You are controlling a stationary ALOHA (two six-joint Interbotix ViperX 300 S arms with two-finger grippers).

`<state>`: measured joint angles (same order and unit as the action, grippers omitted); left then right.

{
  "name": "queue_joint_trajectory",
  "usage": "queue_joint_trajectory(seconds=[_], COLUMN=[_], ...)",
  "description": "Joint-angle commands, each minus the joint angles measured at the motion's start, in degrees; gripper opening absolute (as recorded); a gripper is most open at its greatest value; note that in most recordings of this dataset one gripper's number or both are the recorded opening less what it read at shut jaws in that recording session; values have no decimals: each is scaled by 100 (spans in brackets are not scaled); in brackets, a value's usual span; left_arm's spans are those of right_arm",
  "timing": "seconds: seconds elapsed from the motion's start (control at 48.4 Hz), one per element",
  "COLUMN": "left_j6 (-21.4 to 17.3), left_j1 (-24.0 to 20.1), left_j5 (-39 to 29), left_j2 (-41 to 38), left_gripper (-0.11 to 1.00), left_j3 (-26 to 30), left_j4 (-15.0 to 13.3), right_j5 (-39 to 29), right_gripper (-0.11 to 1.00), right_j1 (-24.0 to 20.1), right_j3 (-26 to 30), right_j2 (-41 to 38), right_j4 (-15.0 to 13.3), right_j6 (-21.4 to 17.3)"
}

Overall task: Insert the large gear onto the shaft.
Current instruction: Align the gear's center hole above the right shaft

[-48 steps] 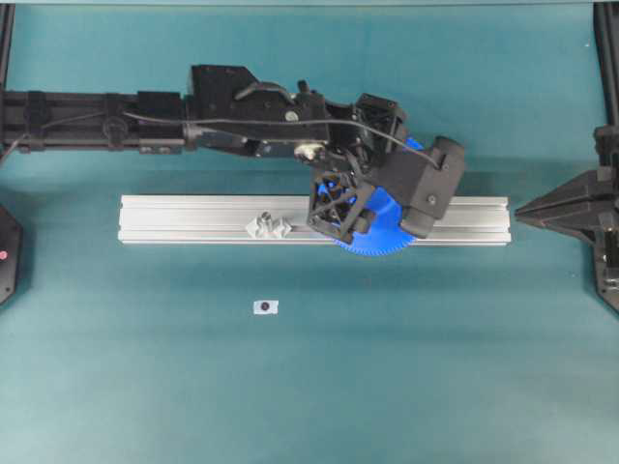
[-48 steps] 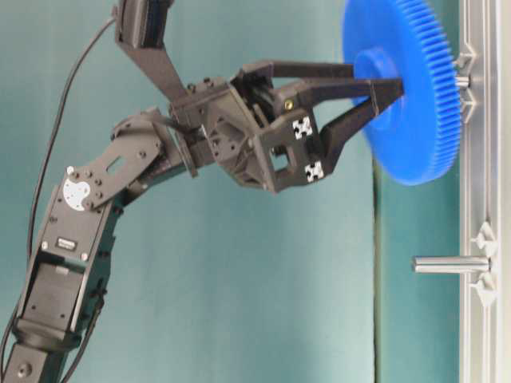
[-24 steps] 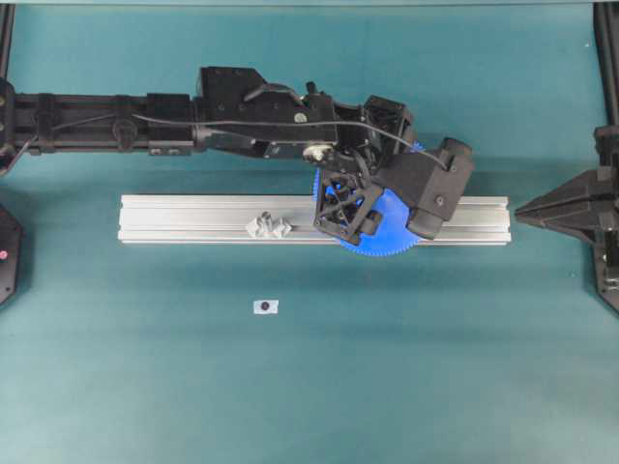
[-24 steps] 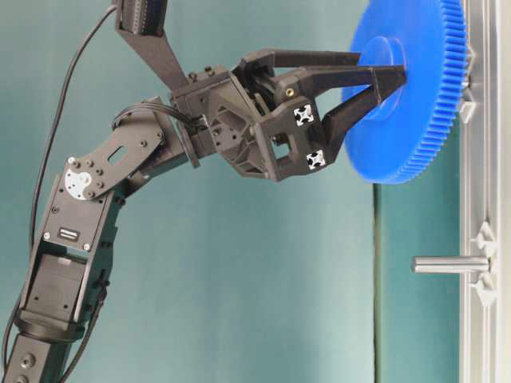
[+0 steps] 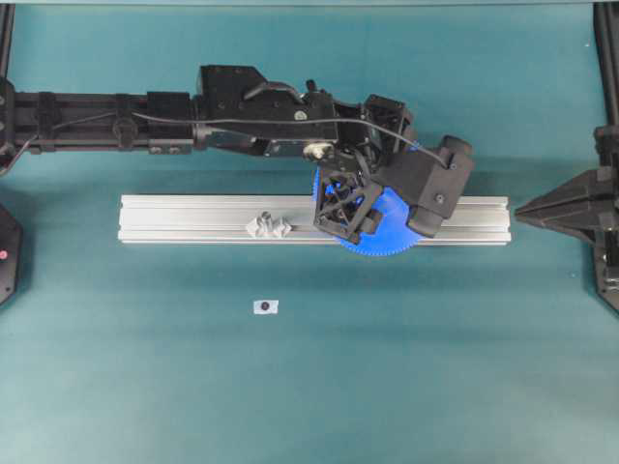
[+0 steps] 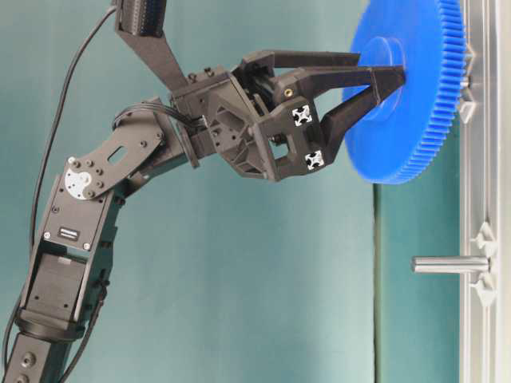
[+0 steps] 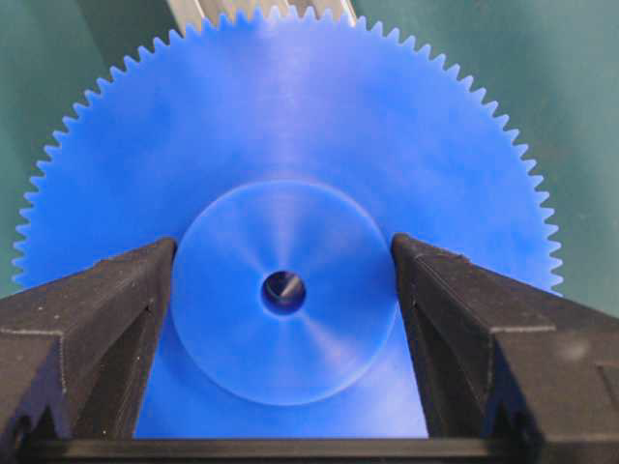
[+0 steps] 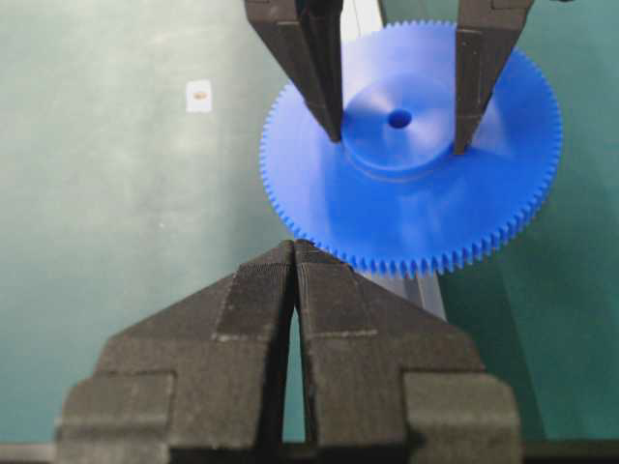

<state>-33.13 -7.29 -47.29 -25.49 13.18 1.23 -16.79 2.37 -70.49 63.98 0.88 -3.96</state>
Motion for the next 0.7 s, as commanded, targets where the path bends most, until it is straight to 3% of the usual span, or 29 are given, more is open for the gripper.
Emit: queue_joint_trajectory(seconds=[0.0,0.145,0.289,0.681], left_j6=[0,18,18,18], left_j1=[-123,-123,-132,-185], left_j5=[18,9,9,-211], left_j2=[114,132,132,132], left_gripper=[77,77,87,86], left_j3=[167,141,167,387], left_j4=[26,26,26,26], right_j5=[44,44,53,62], right_gripper=[9,9,9,9], right_j1=[18,18,18,9], right_j3=[70,79,70,79], right_j2=[-35,-35,-35,-35], right_j4=[-9,-9,0,0], right_j6=[-44,-44,-44,-53])
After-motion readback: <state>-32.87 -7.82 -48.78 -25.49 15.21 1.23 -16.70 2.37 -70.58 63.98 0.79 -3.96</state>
